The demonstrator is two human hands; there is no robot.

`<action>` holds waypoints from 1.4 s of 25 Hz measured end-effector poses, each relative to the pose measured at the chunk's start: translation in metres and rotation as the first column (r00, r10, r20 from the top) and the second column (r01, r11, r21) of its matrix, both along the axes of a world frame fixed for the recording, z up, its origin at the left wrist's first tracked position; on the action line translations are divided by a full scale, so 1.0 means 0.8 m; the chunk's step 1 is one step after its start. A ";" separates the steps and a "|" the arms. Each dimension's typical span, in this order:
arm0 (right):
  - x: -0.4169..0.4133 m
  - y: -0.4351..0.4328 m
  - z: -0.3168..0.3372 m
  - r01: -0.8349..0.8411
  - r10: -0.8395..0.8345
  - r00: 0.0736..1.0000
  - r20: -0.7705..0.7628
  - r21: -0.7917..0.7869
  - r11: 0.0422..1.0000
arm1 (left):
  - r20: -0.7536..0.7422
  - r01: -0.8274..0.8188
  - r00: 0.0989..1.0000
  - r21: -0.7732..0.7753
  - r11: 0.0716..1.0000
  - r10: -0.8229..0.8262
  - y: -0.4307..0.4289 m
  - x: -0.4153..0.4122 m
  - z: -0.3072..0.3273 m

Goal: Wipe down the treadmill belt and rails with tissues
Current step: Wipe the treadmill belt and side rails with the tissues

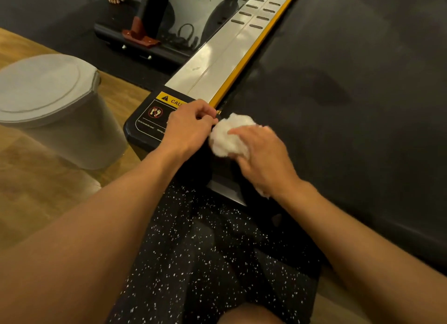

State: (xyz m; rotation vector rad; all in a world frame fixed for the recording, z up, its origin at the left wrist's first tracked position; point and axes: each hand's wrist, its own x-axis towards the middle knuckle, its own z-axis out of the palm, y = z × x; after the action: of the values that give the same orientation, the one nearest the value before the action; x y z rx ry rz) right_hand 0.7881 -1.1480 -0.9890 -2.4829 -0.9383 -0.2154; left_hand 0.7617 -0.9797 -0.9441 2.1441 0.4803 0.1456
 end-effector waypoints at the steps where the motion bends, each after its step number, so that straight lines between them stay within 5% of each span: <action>1: -0.032 -0.010 -0.001 -0.126 0.127 0.992 0.017 -0.014 0.992 | 0.010 0.007 1.000 0.066 0.998 -0.007 -0.002 -0.002 0.000; 3: -0.040 -0.035 0.002 -0.203 0.205 0.978 0.045 -0.035 0.979 | 0.031 0.078 0.996 0.230 0.970 -0.087 -0.012 -0.008 -0.005; 7: 0.004 -0.059 0.007 0.281 -0.279 0.959 -0.052 0.027 0.959 | -0.064 0.250 0.965 0.498 0.830 -0.253 -0.034 -0.017 -0.018; 8: -0.010 -0.059 0.004 0.294 -0.293 0.956 -0.027 0.017 0.956 | -0.062 0.280 0.954 0.525 0.804 -0.292 -0.040 -0.018 -0.018; 12: -0.090 -0.099 -0.003 -0.121 0.140 0.984 0.114 -0.156 0.980 | -0.074 0.426 0.868 0.617 0.661 -0.491 -0.073 -0.024 -0.011; 17: -0.035 -0.206 0.008 0.421 -0.420 0.906 0.051 -0.026 0.906 | -0.086 0.569 0.695 0.673 0.473 -0.714 -0.142 -0.020 -0.009; 25: -0.066 -0.280 0.012 0.331 -0.329 0.943 0.042 -0.068 0.941 | -0.095 0.656 0.500 0.690 0.305 -0.861 -0.235 -0.022 -0.009; 31: -0.072 -0.294 0.005 0.501 -0.490 0.861 0.135 -0.064 0.863 | -0.154 0.580 0.690 0.703 0.413 -0.707 -0.329 -0.006 -0.008; 35: -0.092 -0.376 0.016 0.366 -0.350 0.927 0.134 -0.120 0.923 | -0.164 0.638 0.518 0.727 0.252 -0.839 -0.357 -0.023 -0.013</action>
State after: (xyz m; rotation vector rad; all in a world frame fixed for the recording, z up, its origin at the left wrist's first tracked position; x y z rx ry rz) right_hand 0.7144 -1.4491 -0.9766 -2.7888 -0.5453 -0.4227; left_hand 0.7435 -1.2652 -0.9543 2.8198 -1.0250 0.0590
